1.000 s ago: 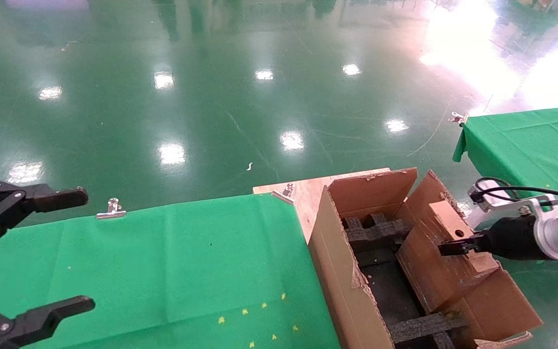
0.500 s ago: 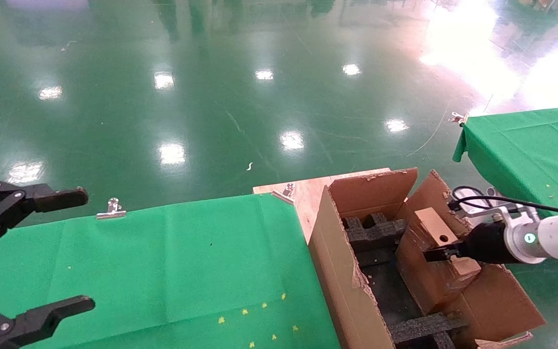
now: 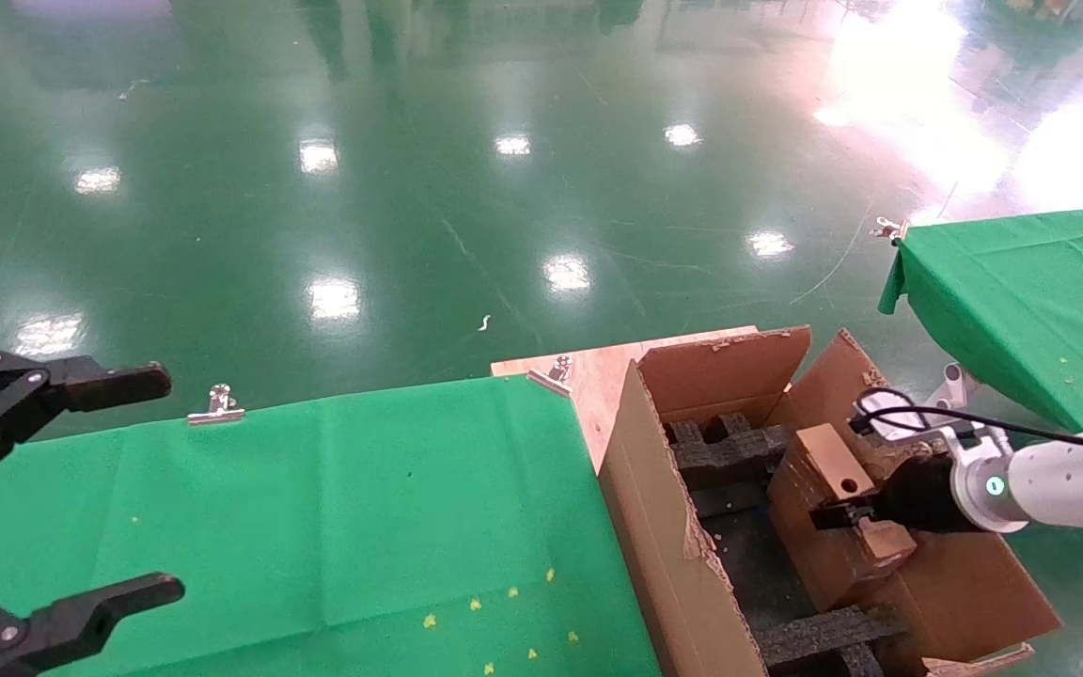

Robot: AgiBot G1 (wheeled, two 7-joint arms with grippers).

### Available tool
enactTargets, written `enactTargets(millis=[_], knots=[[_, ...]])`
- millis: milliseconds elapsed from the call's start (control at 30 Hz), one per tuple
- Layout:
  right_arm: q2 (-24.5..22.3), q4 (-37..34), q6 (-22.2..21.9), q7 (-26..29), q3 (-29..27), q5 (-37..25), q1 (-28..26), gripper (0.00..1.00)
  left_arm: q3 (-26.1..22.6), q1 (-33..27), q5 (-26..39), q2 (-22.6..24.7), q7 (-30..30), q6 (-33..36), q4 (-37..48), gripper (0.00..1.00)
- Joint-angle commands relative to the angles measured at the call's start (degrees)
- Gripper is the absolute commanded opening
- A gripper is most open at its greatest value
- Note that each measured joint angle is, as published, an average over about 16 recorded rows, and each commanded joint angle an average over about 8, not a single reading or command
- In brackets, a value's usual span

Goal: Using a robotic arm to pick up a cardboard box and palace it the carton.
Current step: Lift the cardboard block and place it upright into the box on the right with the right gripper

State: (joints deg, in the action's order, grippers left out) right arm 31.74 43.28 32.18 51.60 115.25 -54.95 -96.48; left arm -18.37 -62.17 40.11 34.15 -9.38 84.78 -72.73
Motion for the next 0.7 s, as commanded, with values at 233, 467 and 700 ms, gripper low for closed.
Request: enactTargets(millis=[233, 467, 700], knots=[[2.4, -3.4, 0.3, -2.4, -0.9, 1.7, 2.9, 0.00, 0.0, 0.0, 0.0, 0.0, 0.0, 0.0, 0.0, 1.00], [4.2, -6.5, 0.7, -4.7, -1.8, 3.0, 4.9, 0.04, 0.0, 0.0, 0.0, 0.0, 0.0, 0.0, 0.0, 1.00], [5.2, -8.2, 1.3, -5.9, -2.3, 3.7, 5.9, 0.92, 0.0, 0.0, 0.0, 0.0, 0.0, 0.0, 0.0, 1.00]])
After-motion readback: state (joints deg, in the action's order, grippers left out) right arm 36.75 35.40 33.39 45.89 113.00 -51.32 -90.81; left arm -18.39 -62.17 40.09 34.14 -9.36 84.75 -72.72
